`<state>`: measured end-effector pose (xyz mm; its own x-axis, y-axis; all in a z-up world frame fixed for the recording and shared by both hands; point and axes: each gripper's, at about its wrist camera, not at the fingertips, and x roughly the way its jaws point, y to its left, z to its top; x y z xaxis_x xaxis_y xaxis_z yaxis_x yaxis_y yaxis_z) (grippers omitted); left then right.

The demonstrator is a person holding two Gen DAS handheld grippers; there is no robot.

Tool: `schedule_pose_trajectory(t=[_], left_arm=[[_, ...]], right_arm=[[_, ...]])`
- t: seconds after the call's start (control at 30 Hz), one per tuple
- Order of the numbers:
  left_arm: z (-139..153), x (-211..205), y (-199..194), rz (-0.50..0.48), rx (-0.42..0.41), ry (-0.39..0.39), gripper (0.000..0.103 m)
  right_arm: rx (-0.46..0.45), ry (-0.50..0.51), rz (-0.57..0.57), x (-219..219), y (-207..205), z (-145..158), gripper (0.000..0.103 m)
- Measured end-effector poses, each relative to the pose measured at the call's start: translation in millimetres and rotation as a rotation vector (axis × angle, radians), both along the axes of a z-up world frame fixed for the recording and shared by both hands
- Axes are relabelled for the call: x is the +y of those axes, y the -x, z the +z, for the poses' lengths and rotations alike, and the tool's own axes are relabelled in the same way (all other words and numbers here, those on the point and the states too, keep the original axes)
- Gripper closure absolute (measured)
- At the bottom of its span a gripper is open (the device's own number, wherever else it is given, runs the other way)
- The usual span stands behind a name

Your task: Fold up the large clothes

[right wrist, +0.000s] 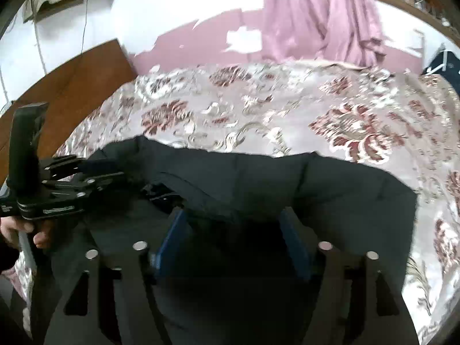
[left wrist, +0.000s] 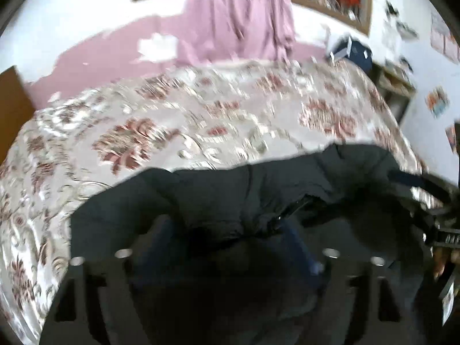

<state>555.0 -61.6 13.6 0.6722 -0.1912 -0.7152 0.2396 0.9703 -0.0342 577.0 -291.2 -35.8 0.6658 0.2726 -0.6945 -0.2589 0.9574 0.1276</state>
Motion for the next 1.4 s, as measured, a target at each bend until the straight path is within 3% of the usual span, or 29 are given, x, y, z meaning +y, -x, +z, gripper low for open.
schedule_pose_trajectory(t=[0.07,0.2,0.3,0.47,0.7,0.97,1.4], left_arm=[[10,4,10,0.015,-0.023,0.026,0.015],[28,10,35,0.064,-0.064,0.048,0.01],[42,15,57,0.088,-0.102,0.068,0.008],[61,20,96,0.121,-0.165,0.08,0.001],[83,21,158,0.129,-0.26,0.047,0.0],[97,20,216,0.154,-0.32,-0.022,0.0],[103,30,306,0.164,-0.374,0.003,0.0]], right_arm=[[-0.033,-0.007,-0.023,-1,9,9,0.029],[-0.111,-0.018,-0.067,-1,31,32,0.01],[-0.165,-0.025,-0.092,-1,46,48,0.003],[-0.229,-0.031,-0.114,2,78,69,0.002],[-0.283,-0.038,-0.136,6,125,87,0.002],[-0.335,-0.036,-0.135,11,181,98,0.002],[-0.413,-0.032,-0.118,25,276,112,0.002]])
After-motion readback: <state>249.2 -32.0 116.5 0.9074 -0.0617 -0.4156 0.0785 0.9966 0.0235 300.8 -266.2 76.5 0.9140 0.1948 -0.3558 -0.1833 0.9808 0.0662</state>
